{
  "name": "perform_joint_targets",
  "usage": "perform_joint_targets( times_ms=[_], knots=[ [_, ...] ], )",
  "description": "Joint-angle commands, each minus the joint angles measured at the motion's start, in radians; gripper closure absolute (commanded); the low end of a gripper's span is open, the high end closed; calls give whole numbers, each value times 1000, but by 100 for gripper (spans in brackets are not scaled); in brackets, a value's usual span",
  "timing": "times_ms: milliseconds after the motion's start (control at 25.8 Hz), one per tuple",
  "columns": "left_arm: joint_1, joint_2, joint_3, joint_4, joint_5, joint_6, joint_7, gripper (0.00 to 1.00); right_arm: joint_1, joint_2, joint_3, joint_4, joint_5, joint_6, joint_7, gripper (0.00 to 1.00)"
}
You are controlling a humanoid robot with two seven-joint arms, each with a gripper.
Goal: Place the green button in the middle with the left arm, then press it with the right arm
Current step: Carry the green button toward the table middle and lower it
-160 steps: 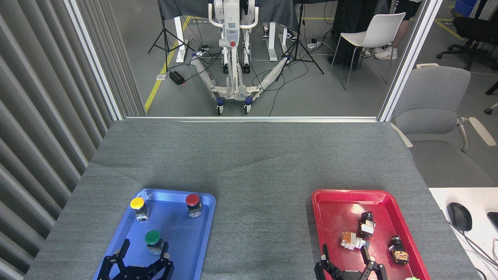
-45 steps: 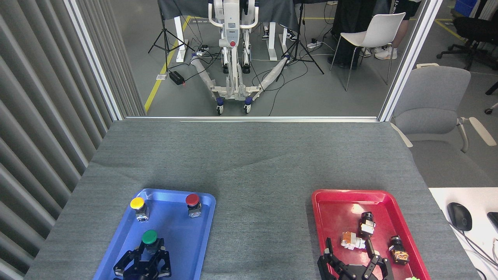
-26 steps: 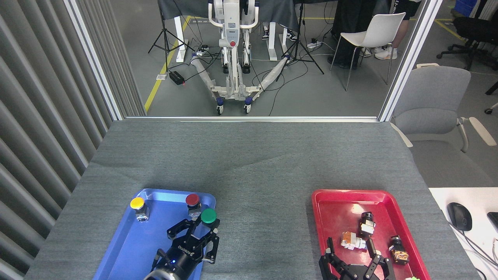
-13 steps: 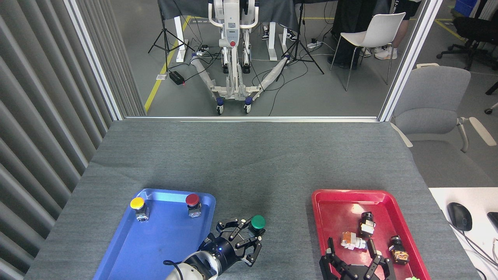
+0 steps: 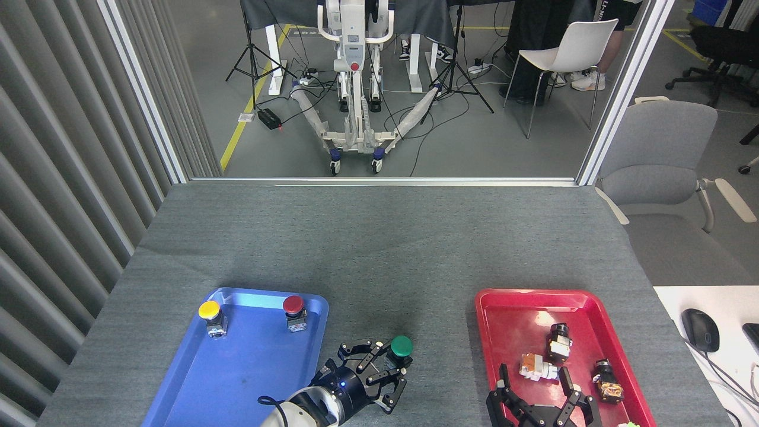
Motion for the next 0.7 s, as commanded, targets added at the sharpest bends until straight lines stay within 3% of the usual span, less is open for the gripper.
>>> perform_joint_targets(
  times_ms=[0,39,116,233,465,581,659],
  knots=[
    [-6,-7,0,17,0,-6,9,64,0,-1,1,1,0,4,0,0],
    [-6,-7,1,17,2,-6,9,56,0,-1,1,2,0,4,0,0],
    [-6,-9,1,17,8,-3,12,17,0,-2,2,2,0,4,0,0],
    [-6,-9,9,7,14,3,29,2,-2,-1,2,5,0,6,0,0],
    [30,-10,12,-111,14,7,18,1,-5,0,2,8,0,9,0,0],
    [123,16,35,-303,11,56,10,1,-8,2,7,11,0,9,6,0],
    [220,45,95,-470,7,182,10,1,-9,2,11,13,0,9,7,1]
  ],
)
